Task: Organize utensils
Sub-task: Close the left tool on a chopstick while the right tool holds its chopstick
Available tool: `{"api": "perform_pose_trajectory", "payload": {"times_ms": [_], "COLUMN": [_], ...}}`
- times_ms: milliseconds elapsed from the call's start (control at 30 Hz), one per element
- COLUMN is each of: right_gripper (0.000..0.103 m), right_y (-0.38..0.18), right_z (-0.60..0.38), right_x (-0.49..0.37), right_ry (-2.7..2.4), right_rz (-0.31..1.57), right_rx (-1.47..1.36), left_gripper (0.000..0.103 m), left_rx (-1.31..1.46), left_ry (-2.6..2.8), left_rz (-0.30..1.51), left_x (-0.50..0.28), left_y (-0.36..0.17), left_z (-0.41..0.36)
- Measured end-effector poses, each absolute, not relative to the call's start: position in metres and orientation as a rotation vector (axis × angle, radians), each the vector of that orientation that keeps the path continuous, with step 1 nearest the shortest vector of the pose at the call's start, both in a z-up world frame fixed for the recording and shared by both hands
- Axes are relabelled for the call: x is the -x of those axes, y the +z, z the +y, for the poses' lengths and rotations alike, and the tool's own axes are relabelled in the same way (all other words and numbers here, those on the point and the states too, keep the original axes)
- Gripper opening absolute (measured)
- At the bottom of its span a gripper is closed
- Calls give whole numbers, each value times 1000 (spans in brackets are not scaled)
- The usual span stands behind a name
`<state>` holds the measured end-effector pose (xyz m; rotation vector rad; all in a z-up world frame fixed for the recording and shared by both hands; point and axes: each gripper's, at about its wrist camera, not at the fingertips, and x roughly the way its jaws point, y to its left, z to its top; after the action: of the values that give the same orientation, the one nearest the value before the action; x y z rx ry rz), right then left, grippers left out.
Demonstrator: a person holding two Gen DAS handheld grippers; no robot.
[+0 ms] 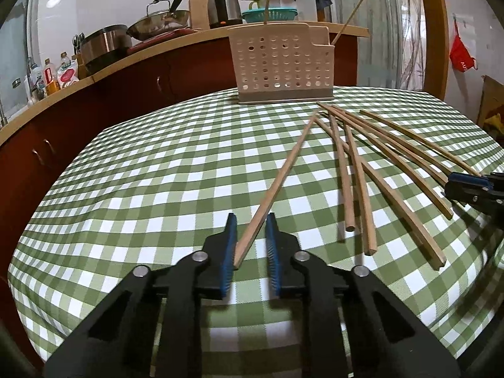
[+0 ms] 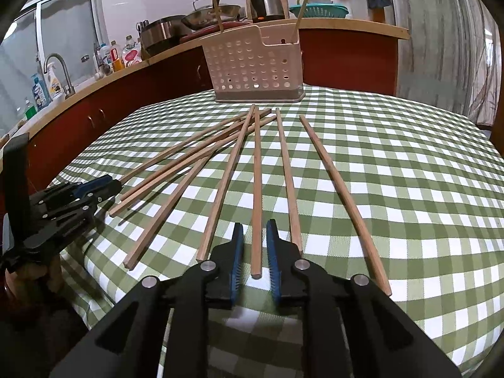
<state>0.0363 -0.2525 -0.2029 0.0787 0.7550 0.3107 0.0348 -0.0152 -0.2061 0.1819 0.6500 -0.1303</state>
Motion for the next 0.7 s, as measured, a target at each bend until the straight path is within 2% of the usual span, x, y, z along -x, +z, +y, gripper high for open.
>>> {"api": "perform_pose_trajectory", "payload": {"times_ms": [167,300,700], "right_gripper": [15,8,7], "right_y": [-203,-203,-191], "right_z": [-254,-258,-262], "right_x": [-36,-38,-33], "right_ry": [314,312,297], "right_rz": [757,759,699], "right_rx": [-90,-106,-97], "left_gripper": [11,7,6], "left_rx": [-178,-184,-180], "left_ry": [-144,-152,-142], "left_rz": [651,651,612], "left_x": [-34,-34,-28], "left_y": [-206,-206,-190], "left_z": [-16,-18,-14]}}
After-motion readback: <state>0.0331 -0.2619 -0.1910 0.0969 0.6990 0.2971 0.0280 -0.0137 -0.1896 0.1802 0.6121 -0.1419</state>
